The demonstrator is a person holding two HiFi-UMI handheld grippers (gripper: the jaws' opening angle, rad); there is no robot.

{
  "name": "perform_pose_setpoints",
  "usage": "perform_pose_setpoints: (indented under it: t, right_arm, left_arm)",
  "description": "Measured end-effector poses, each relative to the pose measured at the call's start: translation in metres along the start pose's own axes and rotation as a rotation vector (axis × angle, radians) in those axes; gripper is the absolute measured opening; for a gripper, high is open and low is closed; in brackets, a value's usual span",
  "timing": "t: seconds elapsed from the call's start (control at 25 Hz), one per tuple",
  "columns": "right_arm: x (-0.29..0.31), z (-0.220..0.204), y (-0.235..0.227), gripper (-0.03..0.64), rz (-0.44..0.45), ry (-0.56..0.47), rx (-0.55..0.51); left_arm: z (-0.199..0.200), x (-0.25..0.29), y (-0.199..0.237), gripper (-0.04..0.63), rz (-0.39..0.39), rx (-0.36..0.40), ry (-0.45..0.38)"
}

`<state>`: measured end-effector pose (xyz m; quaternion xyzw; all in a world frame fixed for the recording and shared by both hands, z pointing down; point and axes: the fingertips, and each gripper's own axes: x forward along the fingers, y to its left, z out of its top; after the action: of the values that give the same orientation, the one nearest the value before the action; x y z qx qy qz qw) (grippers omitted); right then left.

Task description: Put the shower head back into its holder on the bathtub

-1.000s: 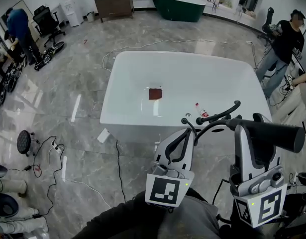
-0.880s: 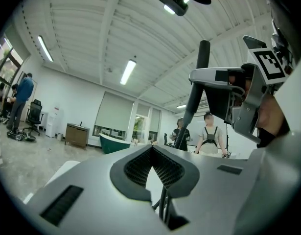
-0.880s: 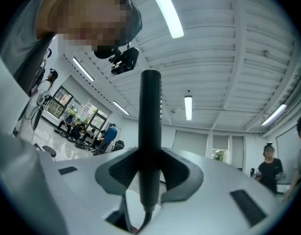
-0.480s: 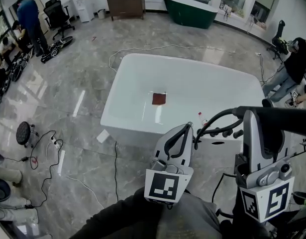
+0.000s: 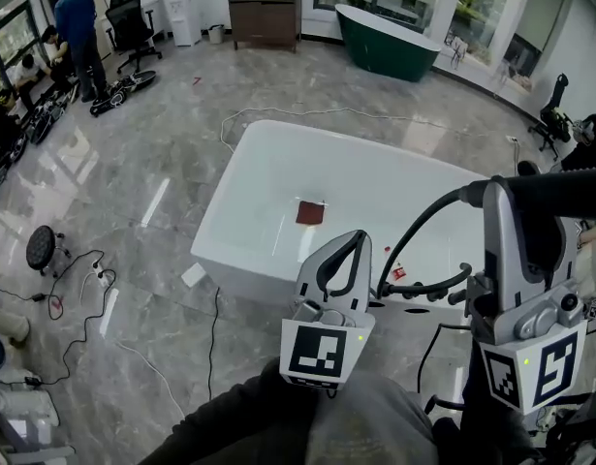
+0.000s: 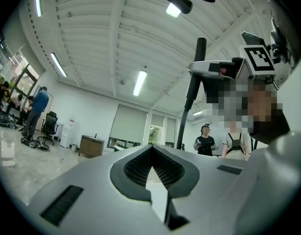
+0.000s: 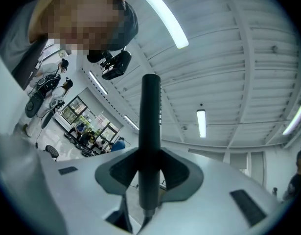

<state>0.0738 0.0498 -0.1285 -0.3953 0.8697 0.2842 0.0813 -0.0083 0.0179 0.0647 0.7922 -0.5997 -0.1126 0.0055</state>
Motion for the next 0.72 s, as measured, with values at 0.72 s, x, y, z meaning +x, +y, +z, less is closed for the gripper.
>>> perform_pose_setpoints:
  t: [0.72]
  right_arm:
    - [0.007, -0.106, 0.003, 0.141, 0.021, 0.188, 0.162]
  left_arm:
    - [-0.059, 0.005, 0.012, 0.004, 0.005, -0.049, 0.175]
